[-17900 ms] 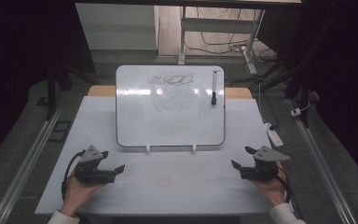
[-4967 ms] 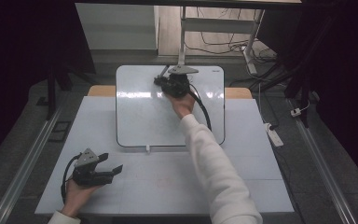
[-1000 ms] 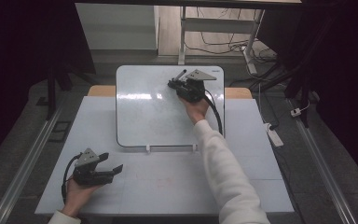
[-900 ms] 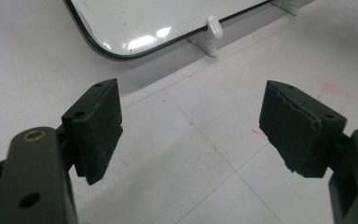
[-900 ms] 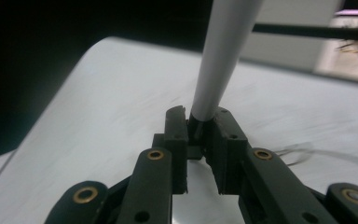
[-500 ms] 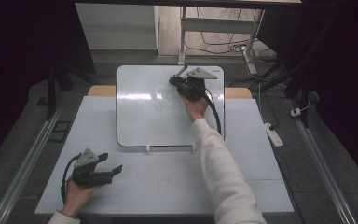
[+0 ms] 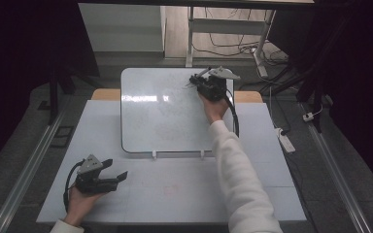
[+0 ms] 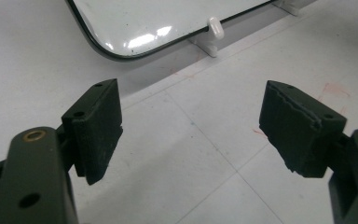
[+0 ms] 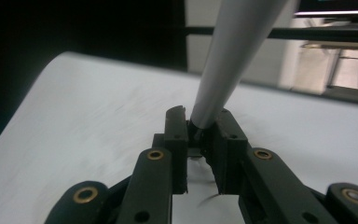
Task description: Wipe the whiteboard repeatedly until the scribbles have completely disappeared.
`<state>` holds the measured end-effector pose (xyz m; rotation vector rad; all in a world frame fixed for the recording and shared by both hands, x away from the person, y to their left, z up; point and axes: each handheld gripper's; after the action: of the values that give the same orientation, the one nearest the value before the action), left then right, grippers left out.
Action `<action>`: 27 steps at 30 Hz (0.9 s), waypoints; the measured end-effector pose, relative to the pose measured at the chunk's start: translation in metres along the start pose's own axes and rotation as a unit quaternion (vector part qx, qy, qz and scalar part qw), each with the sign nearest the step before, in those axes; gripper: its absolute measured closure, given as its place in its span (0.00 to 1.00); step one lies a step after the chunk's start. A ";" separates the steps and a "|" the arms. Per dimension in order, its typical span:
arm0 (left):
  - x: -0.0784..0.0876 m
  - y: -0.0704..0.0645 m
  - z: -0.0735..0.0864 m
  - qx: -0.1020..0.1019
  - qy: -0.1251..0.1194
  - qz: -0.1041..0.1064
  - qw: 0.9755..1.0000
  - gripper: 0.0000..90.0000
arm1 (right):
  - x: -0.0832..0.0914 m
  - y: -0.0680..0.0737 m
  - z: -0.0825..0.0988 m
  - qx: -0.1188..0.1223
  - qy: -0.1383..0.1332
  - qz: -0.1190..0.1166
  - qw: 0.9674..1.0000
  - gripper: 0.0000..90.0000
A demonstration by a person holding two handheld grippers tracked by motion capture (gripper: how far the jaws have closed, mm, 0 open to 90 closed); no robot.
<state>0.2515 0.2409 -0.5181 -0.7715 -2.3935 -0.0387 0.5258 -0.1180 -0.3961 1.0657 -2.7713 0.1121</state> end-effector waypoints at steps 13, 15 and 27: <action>0.001 0.000 0.000 0.001 -0.001 0.001 1.000 0.25 | 0.007 -0.001 0.006 0.002 0.003 -0.002 1.000 0.86; 0.000 0.001 0.000 0.002 0.000 0.002 1.000 0.25 | 0.004 0.007 0.010 0.008 0.009 -0.020 1.000 0.86; -0.002 0.000 -0.001 0.002 0.001 0.004 1.000 0.25 | -0.005 0.028 0.018 0.014 0.007 -0.037 0.999 0.86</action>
<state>0.2529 0.2396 -0.5185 -0.7786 -2.3888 -0.0315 0.5084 -0.0968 -0.4146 1.1676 -2.7227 0.1498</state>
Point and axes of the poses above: each handheld gripper's, and its own axes: x roughly backward along the jaws, z roughly out of its underside, y roughly to its left, and after that the axes turned 2 degrees about x, right-handed
